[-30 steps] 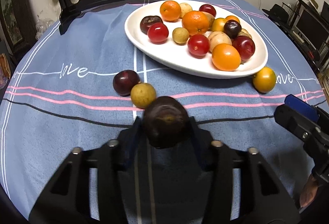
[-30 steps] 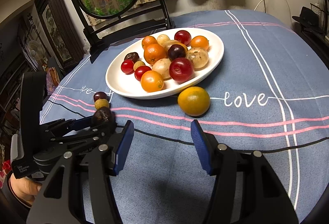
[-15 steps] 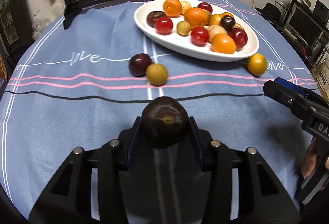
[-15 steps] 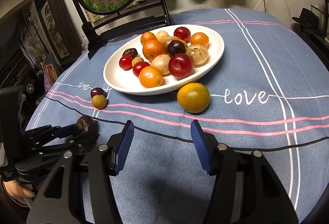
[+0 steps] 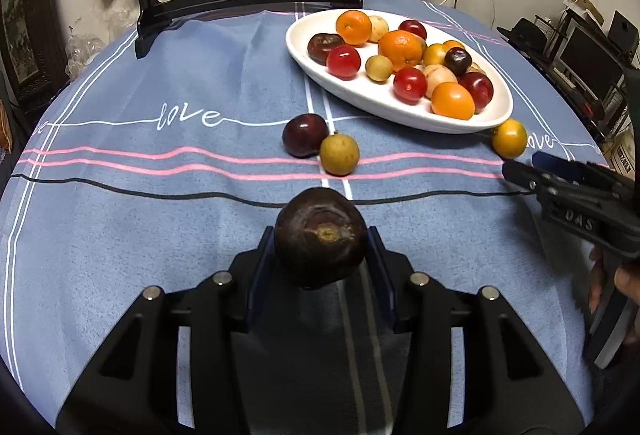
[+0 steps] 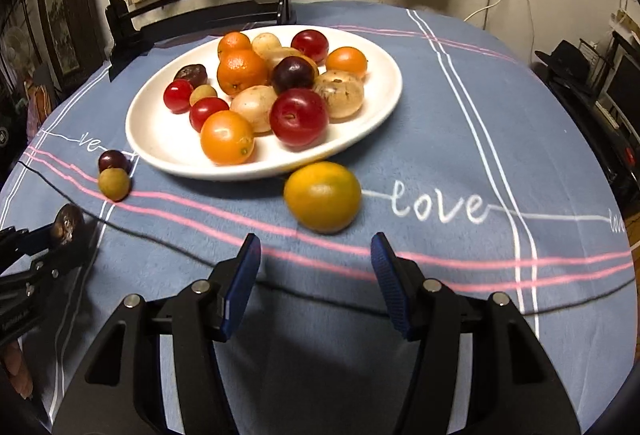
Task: Organize fruits
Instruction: 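Grasp the large orange fruit with the right tool while the left tool holds the brown fruit, then carry the brown fruit and orange fruit onto the white plate and open both tools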
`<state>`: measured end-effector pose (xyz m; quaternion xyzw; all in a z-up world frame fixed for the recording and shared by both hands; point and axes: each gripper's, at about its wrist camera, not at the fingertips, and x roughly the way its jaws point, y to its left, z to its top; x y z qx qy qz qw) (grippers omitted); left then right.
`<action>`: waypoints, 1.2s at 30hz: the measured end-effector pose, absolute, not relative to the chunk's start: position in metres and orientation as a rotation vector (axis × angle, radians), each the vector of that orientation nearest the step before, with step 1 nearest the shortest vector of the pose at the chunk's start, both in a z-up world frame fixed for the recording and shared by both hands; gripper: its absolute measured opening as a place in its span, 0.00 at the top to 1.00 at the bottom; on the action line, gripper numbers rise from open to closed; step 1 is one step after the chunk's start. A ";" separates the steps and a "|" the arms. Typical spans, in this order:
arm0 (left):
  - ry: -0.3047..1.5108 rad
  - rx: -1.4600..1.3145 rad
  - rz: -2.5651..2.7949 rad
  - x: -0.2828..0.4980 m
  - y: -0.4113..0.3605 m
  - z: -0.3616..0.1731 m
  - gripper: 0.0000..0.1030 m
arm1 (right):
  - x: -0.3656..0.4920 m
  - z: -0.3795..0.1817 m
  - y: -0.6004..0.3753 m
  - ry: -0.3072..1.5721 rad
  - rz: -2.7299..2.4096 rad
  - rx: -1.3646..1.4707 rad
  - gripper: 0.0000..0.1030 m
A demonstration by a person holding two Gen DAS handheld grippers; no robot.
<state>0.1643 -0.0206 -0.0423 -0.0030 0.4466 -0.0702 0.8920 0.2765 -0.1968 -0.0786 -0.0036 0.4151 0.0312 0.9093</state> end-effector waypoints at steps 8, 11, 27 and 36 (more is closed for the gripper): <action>0.934 -0.008 -0.152 0.166 -0.021 -0.043 0.56 | 0.300 -0.085 -0.192 0.865 0.033 -0.026 0.52; 0.939 -0.005 -0.153 0.167 -0.022 -0.045 0.56 | 0.301 -0.086 -0.192 0.859 0.024 -0.028 0.58; 0.939 0.000 -0.152 0.167 -0.024 -0.047 0.56 | 0.282 -0.080 -0.196 0.845 0.060 0.009 0.59; 0.946 0.010 -0.149 0.166 -0.028 -0.045 0.56 | 0.263 -0.070 -0.202 0.816 0.099 0.037 0.59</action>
